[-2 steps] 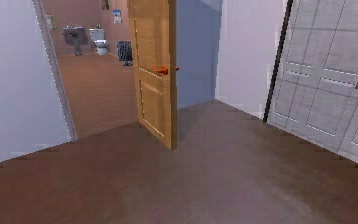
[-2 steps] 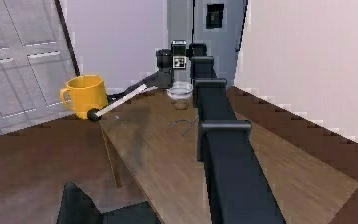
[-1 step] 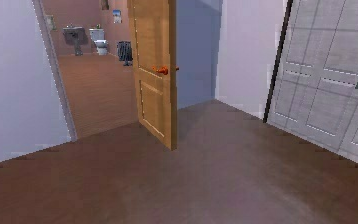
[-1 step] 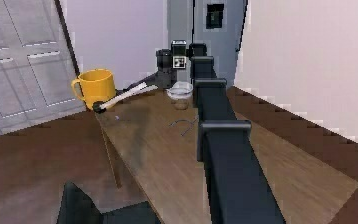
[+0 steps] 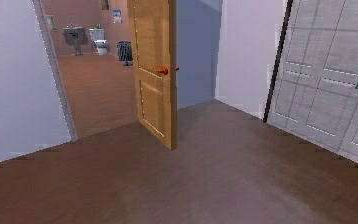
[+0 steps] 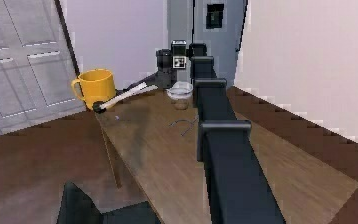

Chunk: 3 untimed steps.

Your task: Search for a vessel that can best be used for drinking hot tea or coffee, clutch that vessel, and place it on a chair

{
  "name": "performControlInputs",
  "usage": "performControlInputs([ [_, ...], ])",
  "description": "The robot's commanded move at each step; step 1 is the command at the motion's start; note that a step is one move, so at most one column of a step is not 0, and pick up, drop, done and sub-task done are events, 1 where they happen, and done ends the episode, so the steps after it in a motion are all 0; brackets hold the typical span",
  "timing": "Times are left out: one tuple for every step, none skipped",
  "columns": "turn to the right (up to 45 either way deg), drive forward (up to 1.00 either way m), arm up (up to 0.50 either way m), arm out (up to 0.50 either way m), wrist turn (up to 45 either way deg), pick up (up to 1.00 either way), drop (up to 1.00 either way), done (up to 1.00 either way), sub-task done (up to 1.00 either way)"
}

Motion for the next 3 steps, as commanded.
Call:
performControlInputs([
  [0.0, 0.0, -0.5, 0.0, 0.0, 0.0, 0.0, 0.0, 0.0],
  [0.0, 0.0, 0.0, 0.0, 0.0, 0.0, 1.0, 0.0, 0.0],
  [0.0, 0.0, 0.0, -0.1, 0.0, 0.0, 0.0, 0.0, 0.0],
])
